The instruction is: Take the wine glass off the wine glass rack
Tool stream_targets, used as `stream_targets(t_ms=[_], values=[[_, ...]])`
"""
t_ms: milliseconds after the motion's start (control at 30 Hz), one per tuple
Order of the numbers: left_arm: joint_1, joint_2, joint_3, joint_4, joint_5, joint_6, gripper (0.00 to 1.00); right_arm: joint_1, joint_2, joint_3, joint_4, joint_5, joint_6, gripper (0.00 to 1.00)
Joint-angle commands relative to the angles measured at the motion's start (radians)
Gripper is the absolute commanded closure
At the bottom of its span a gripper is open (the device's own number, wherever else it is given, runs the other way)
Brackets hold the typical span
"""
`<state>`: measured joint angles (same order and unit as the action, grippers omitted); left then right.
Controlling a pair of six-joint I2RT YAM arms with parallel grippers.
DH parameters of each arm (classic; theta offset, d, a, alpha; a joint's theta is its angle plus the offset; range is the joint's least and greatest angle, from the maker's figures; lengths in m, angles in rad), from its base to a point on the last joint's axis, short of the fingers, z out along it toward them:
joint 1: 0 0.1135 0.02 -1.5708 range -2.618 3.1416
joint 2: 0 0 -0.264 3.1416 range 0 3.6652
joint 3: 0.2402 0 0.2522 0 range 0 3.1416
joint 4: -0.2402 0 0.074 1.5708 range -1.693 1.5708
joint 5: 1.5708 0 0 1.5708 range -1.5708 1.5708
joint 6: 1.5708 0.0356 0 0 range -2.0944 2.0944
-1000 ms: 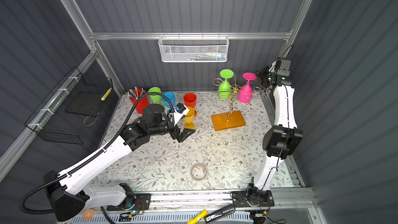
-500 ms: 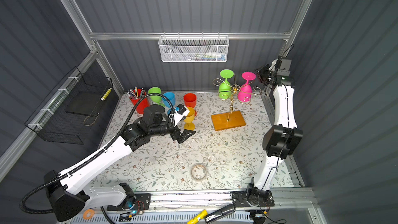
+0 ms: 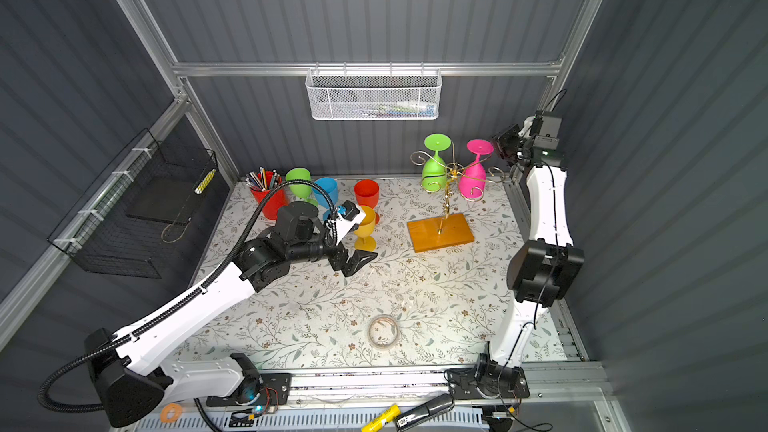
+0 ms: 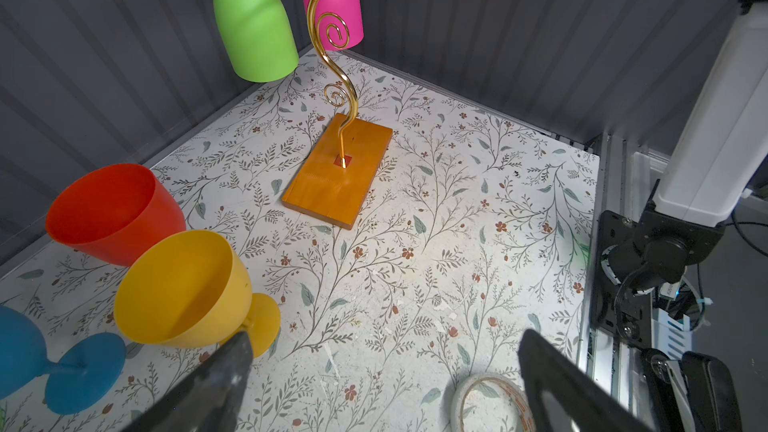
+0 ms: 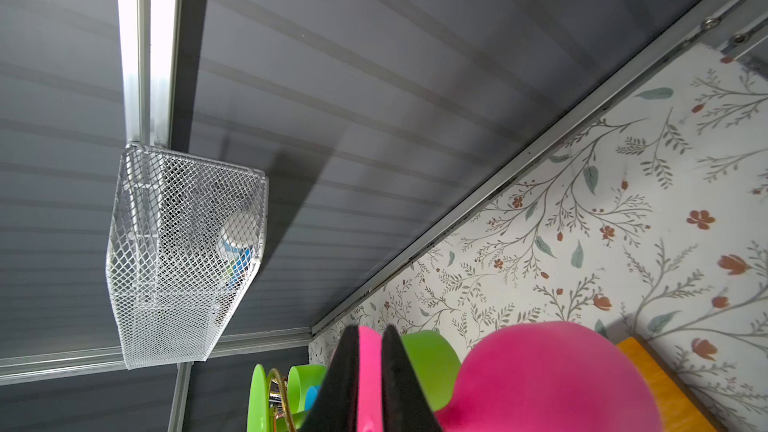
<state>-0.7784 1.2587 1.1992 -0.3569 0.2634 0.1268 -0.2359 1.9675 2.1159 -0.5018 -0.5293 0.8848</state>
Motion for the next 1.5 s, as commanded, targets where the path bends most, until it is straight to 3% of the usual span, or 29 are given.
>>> stream_targets(t_ms=[0, 367, 767, 1133, 1467], values=[[-0.004, -0.024, -0.009, 0.007, 0.020, 0.020, 0.00, -0.004, -0.038, -0.009, -0.009, 0.024, -0.026, 0.75], [-0.005, -0.023, -0.006, 0.006, 0.026, 0.016, 0.00, -0.014, -0.064, -0.041, -0.059, 0.073, -0.084, 0.68], [-0.005, -0.022, -0.004, 0.006, 0.033, 0.016, 0.00, -0.007, -0.059, -0.102, 0.028, 0.018, -0.039, 0.68], [-0.005, -0.025, -0.004, 0.003, 0.031, 0.020, 0.00, -0.005, -0.050, -0.155, 0.186, -0.055, 0.083, 0.80], [-0.005, -0.024, -0.005, 0.003, 0.031, 0.019, 0.00, -0.006, -0.071, -0.157, 0.201, -0.043, 0.093, 0.95]])
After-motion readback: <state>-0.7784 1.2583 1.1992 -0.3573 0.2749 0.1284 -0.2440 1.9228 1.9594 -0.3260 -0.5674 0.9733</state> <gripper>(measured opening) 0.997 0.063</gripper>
